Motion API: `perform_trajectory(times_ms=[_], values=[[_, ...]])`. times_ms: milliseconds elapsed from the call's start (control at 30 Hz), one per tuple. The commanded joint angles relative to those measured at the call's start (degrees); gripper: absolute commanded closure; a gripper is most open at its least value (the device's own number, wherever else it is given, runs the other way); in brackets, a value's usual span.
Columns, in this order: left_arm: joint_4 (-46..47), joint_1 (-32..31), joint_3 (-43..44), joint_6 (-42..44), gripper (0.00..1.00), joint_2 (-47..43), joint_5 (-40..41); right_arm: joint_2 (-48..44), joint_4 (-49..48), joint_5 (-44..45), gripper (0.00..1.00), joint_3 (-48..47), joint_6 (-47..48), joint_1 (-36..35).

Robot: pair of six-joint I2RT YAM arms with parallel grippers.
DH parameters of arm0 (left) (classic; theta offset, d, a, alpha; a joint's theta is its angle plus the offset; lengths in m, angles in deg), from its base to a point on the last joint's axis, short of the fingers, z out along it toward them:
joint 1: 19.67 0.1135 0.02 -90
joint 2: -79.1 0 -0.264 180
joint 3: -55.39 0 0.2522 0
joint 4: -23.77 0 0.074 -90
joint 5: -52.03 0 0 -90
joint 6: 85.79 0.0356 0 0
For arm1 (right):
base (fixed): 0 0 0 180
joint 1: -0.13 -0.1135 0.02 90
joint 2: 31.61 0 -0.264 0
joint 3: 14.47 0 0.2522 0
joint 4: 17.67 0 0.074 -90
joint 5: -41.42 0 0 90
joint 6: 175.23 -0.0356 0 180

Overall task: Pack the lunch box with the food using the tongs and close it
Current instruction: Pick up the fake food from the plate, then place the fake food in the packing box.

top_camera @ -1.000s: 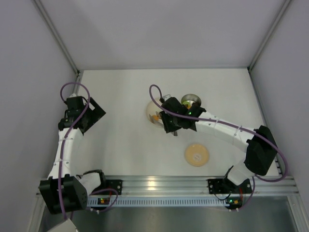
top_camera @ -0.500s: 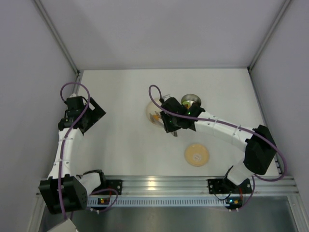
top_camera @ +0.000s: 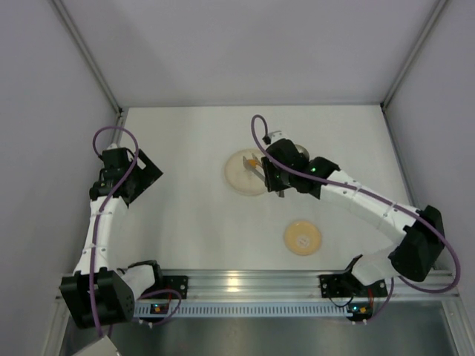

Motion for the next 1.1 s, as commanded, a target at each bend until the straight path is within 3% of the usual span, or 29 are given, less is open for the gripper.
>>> perform_trajectory(times_ms=[0,233,467,633,733,1067], values=[[2.33,-0.19,-0.68,0.66,0.01,-0.39,0.09,-6.48,0.69,2.24,0.76,-3.05,1.32,3.88],[2.41,-0.19,-0.68,0.66,0.01,-0.39,0.00,-11.33,2.28,2.67,0.76,0.02,3.08,12.49],[2.33,-0.27,-0.68,0.66,0.02,-0.39,0.00,-13.26,2.10,1.97,0.76,3.98,3.43,16.54],[2.33,-0.19,-0.68,0.66,0.02,-0.30,0.00,-14.14,1.93,1.36,0.73,5.39,3.43,17.16],[2.41,-0.27,-0.68,0.66,0.02,-0.30,0.00,-14.32,1.93,1.45,0.67,5.48,3.43,17.43],[2.33,-0.27,-0.68,0.66,0.01,-0.39,0.09,-14.41,2.10,1.45,0.64,5.57,3.52,17.60]])
